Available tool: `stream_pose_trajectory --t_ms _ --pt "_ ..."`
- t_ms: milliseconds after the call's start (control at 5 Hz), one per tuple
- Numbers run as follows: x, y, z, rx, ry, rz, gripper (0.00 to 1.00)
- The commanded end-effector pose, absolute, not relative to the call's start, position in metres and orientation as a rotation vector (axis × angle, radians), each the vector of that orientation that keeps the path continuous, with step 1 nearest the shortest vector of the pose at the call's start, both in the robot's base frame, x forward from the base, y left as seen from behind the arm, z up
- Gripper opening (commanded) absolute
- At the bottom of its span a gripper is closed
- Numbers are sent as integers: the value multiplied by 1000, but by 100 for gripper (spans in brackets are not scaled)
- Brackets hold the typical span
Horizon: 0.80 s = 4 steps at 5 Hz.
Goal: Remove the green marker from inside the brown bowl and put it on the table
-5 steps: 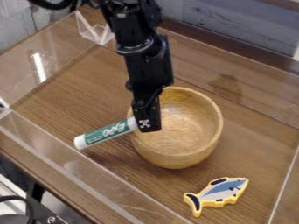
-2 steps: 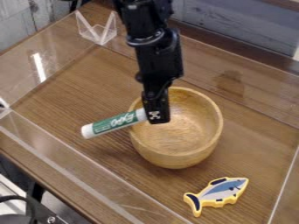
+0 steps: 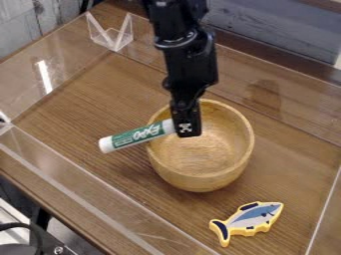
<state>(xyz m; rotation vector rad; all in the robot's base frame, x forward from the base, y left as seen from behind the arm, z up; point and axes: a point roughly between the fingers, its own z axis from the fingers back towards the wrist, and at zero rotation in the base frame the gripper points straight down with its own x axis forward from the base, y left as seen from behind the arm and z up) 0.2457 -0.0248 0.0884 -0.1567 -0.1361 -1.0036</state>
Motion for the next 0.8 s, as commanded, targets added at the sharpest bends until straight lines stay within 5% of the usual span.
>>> stream_pose_trajectory --t_ms 0,600 --pt "257 -28 98 -125 -180 -1012 0" --pt "258 -35 95 -133 -194 -1006 0"
